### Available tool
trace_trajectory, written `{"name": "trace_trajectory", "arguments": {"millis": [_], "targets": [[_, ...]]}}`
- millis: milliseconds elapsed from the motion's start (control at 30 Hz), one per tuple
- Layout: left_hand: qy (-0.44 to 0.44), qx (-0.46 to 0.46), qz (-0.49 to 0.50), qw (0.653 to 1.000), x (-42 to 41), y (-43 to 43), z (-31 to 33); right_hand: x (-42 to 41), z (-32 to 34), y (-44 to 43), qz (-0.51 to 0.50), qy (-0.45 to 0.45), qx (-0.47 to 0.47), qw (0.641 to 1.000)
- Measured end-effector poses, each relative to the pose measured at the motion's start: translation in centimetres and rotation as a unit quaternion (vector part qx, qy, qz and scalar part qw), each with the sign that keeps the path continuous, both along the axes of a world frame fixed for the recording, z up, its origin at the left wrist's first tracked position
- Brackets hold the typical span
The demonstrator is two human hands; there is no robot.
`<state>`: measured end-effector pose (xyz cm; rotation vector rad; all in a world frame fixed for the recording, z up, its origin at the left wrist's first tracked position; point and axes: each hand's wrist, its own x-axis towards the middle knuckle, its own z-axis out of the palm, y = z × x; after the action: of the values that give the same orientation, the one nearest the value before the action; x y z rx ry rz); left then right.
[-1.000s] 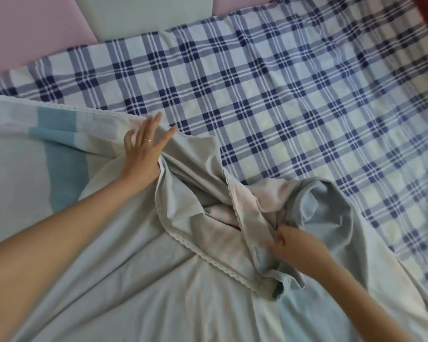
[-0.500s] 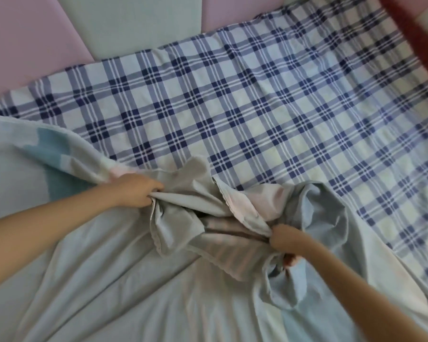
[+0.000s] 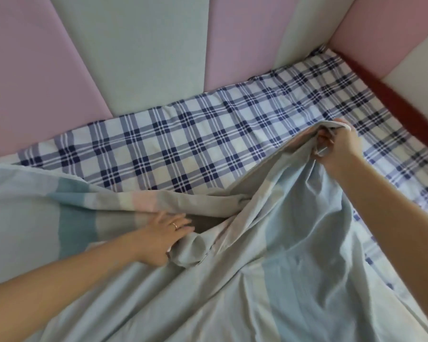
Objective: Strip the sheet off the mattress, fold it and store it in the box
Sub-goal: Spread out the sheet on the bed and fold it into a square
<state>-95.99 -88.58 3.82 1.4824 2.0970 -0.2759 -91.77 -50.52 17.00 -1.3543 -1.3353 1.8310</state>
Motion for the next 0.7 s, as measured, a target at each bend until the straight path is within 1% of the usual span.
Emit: {"name": "trace_trajectory", "arguments": {"millis": [33, 67, 133, 200, 300, 333, 367, 400, 433, 467, 500, 533, 567, 600, 633, 667, 700], "targets": [[-0.014, -0.017, -0.014, 1.0, 1.0, -0.2, -0.4, 0.2, 0.3, 0.2, -0.006, 0.001, 0.002, 1.0], [-0.016, -0.014, -0.032, 0.999, 1.7, -0.5, -0.6, 0.6, 0.4, 0.3, -0.022, 0.008, -0.008, 1.0], [-0.031, -0.037, -0.062, 0.997, 2.6, -1.4, -1.1, 1.6, 0.5, 0.2, -0.049, 0.037, -0.025, 0.998], [-0.063, -0.061, -0.042, 0.995, 3.5, -1.9, -1.0, 2.9, 0.5, -1.1, -0.06, 0.036, -0.017, 0.997], [-0.118, -0.086, 0.058, 0.988, 4.1, -2.2, 0.5, 5.7, -0.3, -2.6, -0.072, 0.001, -0.019, 0.997], [-0.141, -0.078, 0.118, 0.98, 3.9, -2.1, 1.4, 6.5, -0.4, -3.1, -0.07, -0.009, -0.031, 0.997], [-0.171, -0.051, 0.202, 0.963, 3.6, -2.0, 2.5, 7.3, -0.8, -3.2, -0.066, -0.031, -0.038, 0.997], [-0.206, 0.005, 0.314, 0.927, 3.0, -1.7, 4.0, 7.7, -1.0, -3.1, -0.054, -0.067, -0.042, 0.995], [-0.248, 0.077, 0.45, 0.855, 2.0, -1.7, 5.4, 8.3, -1.3, -2.9, -0.034, -0.111, -0.044, 0.992], [-0.288, 0.148, 0.568, 0.757, 0.8, -1.6, 6.5, 8.6, -1.6, -2.9, 0.002, -0.148, -0.047, 0.988], [-0.313, 0.218, 0.656, 0.651, -1.4, -2.5, 7.2, 8.8, -1.9, -3.1, 0.047, -0.18, -0.06, 0.981], [-0.317, 0.286, 0.718, 0.55, -3.7, -3.4, 7.8, 8.8, -2.1, -3.2, 0.088, -0.205, -0.07, 0.972], [-0.311, 0.331, 0.753, 0.476, -5.8, -4.4, 8.1, 8.6, -2.2, -3.4, 0.106, -0.229, -0.078, 0.965], [-0.29, 0.34, 0.775, 0.446, -7.6, -5.3, 8.3, 8.2, -2.4, -3.3, 0.098, -0.239, -0.069, 0.964], [-0.249, 0.32, 0.786, 0.466, -8.8, -5.6, 8.6, 7.3, -2.4, -3.2, 0.079, -0.232, -0.044, 0.969], [-0.198, 0.282, 0.783, 0.518, -9.7, -5.9, 8.5, 6.3, -2.1, -3.3, 0.062, -0.198, 0.0, 0.978], [-0.158, 0.235, 0.762, 0.582, -10.0, -5.8, 8.2, 5.2, -1.4, -3.6, 0.049, -0.15, 0.039, 0.987]]}}
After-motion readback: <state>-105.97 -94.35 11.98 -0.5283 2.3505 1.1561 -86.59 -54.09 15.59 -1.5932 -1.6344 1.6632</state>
